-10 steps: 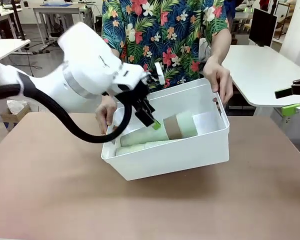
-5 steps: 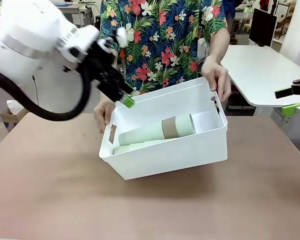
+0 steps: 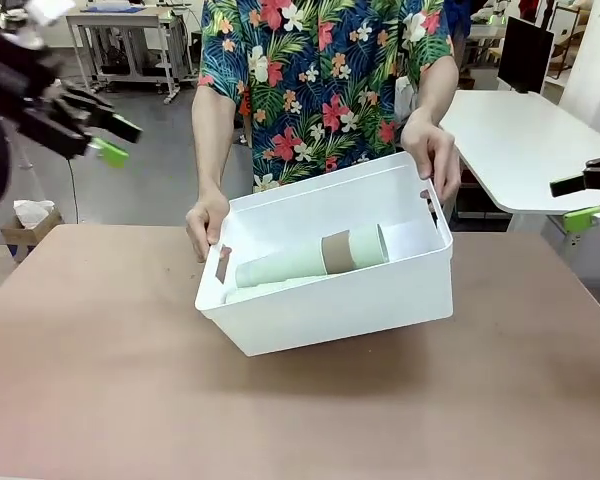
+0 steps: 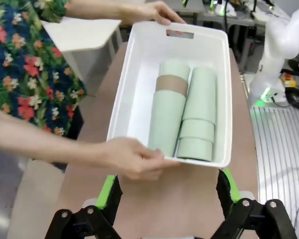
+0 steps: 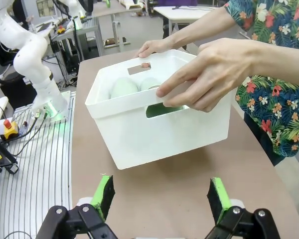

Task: Stack the cups and store them in the basket.
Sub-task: Place the stack of Reusable plastic cups into the Pantry Basket.

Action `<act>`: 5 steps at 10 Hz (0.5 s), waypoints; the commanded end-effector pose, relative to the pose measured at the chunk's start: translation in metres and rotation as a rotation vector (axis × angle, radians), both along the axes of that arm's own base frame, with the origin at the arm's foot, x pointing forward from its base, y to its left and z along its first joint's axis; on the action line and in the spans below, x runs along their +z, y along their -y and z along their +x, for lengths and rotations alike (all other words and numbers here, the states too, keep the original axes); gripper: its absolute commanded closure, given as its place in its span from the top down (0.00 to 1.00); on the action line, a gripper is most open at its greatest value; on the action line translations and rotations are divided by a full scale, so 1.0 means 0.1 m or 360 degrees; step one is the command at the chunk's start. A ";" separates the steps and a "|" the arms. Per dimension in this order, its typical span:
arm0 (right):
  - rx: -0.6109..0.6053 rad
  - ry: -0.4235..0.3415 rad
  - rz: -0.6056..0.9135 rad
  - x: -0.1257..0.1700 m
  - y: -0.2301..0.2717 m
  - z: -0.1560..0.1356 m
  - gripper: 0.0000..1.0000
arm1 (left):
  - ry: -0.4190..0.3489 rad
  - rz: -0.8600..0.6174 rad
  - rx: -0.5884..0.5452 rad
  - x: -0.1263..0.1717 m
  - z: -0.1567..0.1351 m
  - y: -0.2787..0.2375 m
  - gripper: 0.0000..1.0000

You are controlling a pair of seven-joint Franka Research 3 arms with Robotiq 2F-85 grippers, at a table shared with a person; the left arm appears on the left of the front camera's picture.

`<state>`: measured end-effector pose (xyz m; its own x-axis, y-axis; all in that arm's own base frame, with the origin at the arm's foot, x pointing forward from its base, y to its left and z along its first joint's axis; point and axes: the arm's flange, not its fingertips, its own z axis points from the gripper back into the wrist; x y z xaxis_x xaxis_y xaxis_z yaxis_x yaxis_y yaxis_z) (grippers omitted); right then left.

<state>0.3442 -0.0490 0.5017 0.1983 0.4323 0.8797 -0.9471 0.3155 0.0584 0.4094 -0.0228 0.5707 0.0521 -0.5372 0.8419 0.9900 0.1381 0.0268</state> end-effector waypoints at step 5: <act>-0.0013 -0.0006 0.0039 0.04 -0.01 0.01 1.00 | 0.0105 -0.0201 -0.0015 -0.23 -0.21 -0.75 1.00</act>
<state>0.3442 -0.0489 0.5018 0.1985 0.4323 0.8796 -0.9473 0.3148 0.0590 0.3917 0.0522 0.5479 0.0247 -0.4704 0.8821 0.9877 0.1477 0.0511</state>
